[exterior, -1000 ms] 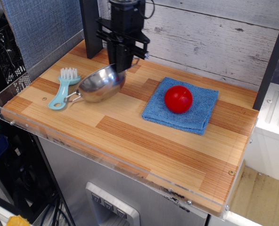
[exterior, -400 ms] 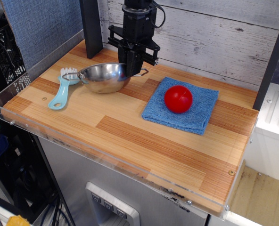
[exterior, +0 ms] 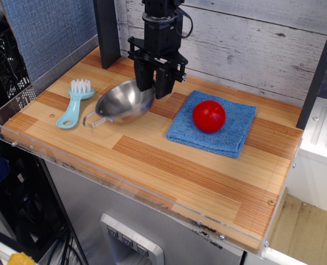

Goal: Picking up and moving the silver pot north of the initial location next to the red ball

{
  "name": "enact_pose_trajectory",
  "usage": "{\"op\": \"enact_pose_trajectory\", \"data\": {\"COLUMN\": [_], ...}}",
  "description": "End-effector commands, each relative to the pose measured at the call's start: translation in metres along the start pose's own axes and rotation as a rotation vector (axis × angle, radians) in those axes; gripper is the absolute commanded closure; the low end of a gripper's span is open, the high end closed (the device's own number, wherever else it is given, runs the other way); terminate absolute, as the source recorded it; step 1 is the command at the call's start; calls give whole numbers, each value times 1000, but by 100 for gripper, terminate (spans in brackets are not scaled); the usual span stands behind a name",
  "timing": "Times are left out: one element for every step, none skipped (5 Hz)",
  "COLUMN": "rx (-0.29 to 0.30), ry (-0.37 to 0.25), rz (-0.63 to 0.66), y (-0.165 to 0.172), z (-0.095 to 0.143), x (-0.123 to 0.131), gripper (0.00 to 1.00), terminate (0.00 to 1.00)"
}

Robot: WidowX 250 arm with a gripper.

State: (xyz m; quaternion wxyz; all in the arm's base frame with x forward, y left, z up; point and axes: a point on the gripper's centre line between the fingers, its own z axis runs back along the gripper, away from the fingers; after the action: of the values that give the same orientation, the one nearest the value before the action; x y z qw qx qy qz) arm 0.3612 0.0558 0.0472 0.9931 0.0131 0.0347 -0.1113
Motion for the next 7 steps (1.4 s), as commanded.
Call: {"op": "enact_pose_trajectory", "data": {"rx": [36, 26, 27, 34, 39, 40, 40], "ry": [-122, -147, -214, -275, -291, -270, -270], "rz": [-14, -19, -16, 10, 34, 78, 78], "y": [1, 0, -3, -5, -8, -8, -8], "z": [45, 56, 79, 104, 114, 118, 118], "x": [-5, -5, -13, -23, -35, -41, -41], "gripper": [0, 0, 0, 0, 0, 0, 0], "terminate": [0, 0, 0, 0, 0, 0, 0]}}
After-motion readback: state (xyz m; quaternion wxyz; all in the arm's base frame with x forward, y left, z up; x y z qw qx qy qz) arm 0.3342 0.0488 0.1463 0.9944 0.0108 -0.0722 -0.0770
